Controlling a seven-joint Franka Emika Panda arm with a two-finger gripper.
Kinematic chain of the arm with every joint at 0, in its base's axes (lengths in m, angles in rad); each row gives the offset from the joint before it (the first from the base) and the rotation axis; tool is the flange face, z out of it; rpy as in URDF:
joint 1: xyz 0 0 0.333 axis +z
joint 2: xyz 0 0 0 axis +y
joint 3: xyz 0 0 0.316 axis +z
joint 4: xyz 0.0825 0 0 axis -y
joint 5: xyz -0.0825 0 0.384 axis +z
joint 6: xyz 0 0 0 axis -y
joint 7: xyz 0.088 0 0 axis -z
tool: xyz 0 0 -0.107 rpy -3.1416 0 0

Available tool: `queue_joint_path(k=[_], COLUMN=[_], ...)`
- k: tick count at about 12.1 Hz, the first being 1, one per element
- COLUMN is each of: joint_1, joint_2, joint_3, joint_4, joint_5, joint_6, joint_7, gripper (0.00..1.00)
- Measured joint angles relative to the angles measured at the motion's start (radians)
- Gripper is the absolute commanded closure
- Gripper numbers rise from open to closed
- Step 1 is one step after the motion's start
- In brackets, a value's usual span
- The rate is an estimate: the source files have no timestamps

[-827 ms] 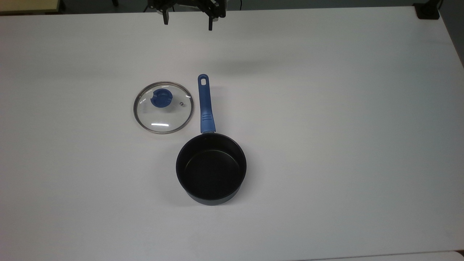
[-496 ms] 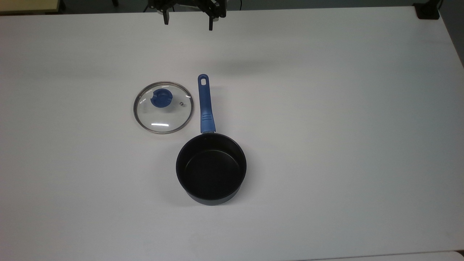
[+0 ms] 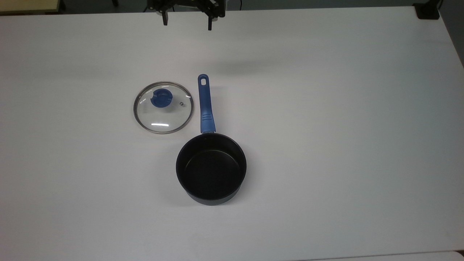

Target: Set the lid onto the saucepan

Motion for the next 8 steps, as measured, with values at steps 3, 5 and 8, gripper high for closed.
queue_joint_path(k=[3,5,8], joint_1=[-0.063,-0.127,-0.171], joint_2=[0.002,0.003,0.019], joint_3=[-0.011,-0.014,-0.017], joint_4=[-0.059,-0.113,-0.229], joint_5=[0.0,0.0,0.001], joint_6=[0.059,0.094,0.209], joint_7=[-0.136,-0.245,-0.291], gripper=[0.0,0.0,0.0])
